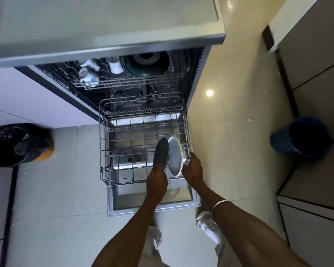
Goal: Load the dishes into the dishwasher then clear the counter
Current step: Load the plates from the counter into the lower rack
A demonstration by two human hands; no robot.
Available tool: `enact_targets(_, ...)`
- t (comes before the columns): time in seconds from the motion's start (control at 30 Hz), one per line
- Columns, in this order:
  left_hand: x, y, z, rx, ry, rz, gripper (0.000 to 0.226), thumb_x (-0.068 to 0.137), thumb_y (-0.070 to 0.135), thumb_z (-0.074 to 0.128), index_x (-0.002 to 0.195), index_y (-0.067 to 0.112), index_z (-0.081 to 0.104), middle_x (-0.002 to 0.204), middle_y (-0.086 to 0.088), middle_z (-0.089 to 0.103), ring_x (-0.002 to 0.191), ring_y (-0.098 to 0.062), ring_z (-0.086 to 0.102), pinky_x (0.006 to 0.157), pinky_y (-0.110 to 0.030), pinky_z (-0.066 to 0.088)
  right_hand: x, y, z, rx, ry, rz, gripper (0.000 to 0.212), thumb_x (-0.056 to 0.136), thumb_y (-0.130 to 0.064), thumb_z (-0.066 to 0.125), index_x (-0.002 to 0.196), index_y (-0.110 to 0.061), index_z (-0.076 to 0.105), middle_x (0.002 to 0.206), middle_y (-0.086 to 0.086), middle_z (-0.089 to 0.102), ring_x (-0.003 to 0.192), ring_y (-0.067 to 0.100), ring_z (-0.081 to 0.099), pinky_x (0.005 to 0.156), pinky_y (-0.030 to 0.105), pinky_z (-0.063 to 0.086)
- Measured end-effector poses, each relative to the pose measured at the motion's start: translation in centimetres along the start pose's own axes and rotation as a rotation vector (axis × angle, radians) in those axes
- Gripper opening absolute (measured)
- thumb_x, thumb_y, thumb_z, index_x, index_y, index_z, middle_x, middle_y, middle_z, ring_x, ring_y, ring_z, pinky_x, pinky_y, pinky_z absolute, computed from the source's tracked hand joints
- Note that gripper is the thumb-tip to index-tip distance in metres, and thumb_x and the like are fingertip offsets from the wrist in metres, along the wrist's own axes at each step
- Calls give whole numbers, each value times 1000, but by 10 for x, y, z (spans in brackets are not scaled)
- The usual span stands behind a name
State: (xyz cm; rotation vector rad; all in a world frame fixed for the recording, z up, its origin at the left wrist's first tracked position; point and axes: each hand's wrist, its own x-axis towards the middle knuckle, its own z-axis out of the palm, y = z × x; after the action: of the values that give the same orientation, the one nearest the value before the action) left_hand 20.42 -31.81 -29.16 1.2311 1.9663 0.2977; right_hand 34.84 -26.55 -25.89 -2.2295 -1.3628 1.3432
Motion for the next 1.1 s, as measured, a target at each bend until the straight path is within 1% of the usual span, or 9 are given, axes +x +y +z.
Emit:
enact_targets(0.07,-17,7,-19,95,100,62,34,93,12,61,125,1,57,124,-21,61,116,-37,58,96,-47,53,-25,-17,-17,-39,-32,-49,55,88,-17,63,138,-1,45,133,19,54,124,35,51,91,29,41)
enact_targets(0.13,-35,18,-46,78,149,95,34,94,13,59,125,1,54,129,-20,57,122,-38,53,97,-51,51,-53,-34,-28,-81,-80,-123,48,90,-23,59,131,0,51,127,20,58,118,34,55,82,23,36)
enact_targets(0.2,-54,23,-67,97,146,163,29,96,15,55,122,3,56,124,-17,60,116,-35,55,94,-49,52,-83,-50,-36,-112,-101,-183,56,87,-36,48,128,1,53,124,21,60,114,34,58,81,22,36)
enact_targets(0.3,-80,23,-107,93,-17,232,31,102,22,39,122,7,56,118,-17,62,105,-32,60,88,-47,53,-124,-67,-45,-213,-110,-197,51,89,-32,49,131,-3,53,122,18,63,113,34,60,88,31,46)
enact_targets(0.43,-103,31,-162,182,-140,316,42,98,28,31,107,-2,58,103,-25,61,93,-41,59,81,-44,50,-174,-93,-69,-243,-63,-235,37,89,-33,48,112,-10,64,108,18,68,101,36,64,82,36,49)
enact_targets(0.5,-119,38,-187,222,-143,348,39,98,25,33,105,-5,58,104,-27,61,95,-42,58,82,-43,49,-196,-102,-76,-286,-22,-246,45,84,-28,52,121,-6,59,114,22,65,105,39,61,83,39,48)
enact_targets(0.6,-143,33,-217,289,-125,396,49,97,28,29,114,-8,57,114,-29,60,105,-42,57,92,-48,48,-221,-108,-72,-350,58,-248,38,90,-16,53,126,-5,54,119,22,61,109,40,59,86,40,47)
enact_targets(0.83,-178,24,-256,340,-91,397,40,104,22,32,125,-5,52,129,-26,53,120,-39,50,104,-52,39,-255,-115,-56,-440,103,-372,30,97,-20,41,123,-8,50,116,19,60,103,38,58,82,43,50)
enact_targets(1.1,-221,-17,-294,246,45,295,43,105,28,29,128,-2,50,133,-23,53,122,-39,52,104,-52,43,-294,-135,-26,-579,61,-589,27,98,-16,41,113,1,55,116,21,60,105,39,55,85,45,46)
